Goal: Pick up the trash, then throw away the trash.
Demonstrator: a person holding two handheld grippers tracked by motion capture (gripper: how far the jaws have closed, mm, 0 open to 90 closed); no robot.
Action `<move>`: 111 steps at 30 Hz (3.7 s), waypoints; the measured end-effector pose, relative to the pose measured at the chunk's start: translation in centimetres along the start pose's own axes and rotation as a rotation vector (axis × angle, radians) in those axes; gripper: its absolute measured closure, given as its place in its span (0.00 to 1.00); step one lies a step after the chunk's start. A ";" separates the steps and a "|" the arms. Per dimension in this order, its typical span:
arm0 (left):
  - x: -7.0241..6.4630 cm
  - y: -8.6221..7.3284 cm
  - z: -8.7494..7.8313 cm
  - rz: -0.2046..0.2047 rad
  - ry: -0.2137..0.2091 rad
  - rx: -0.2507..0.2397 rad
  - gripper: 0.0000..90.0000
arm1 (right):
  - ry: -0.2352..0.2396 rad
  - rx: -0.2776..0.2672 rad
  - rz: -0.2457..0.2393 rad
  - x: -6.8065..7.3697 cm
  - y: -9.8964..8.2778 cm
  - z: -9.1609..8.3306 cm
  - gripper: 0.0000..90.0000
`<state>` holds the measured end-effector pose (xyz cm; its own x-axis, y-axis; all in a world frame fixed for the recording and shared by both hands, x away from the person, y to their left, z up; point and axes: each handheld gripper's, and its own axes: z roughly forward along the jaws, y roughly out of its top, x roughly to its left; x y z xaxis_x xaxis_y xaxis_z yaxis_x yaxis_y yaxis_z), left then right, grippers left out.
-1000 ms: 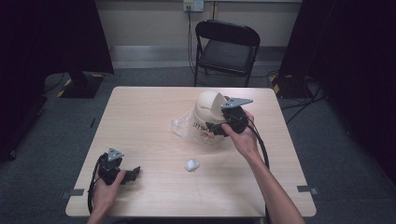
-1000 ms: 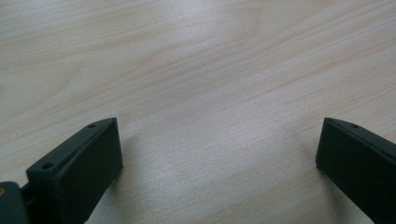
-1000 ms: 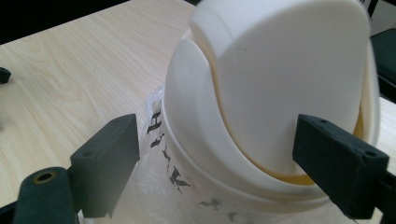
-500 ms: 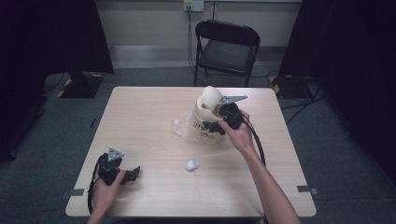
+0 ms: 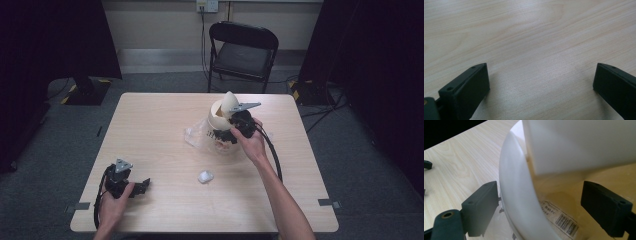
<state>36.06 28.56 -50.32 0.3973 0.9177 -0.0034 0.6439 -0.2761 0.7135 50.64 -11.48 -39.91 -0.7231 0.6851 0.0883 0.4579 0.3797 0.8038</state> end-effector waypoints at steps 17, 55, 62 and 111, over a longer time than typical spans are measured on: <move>0.0 0.0 0.0 0.000 -0.002 0.000 0.00 | -0.036 -0.056 0.015 0.9 -0.3 -3.9 0.16; 0.0 0.0 0.0 0.001 -0.001 0.001 0.00 | 0.130 0.075 -0.076 9.1 -7.6 -1.6 0.28; 0.0 0.0 0.0 0.001 -0.001 0.001 0.00 | 0.164 0.133 -0.118 10.2 -8.6 0.7 0.41; 0.2 0.2 0.2 -0.001 0.001 0.001 0.00 | 0.145 0.109 -0.142 9.2 -8.8 0.9 0.64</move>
<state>36.44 28.66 -50.32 0.3960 0.9182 -0.0033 0.6447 -0.2755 0.7131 40.45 -7.92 -46.70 -0.8472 0.5268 0.0688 0.3938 0.5358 0.7469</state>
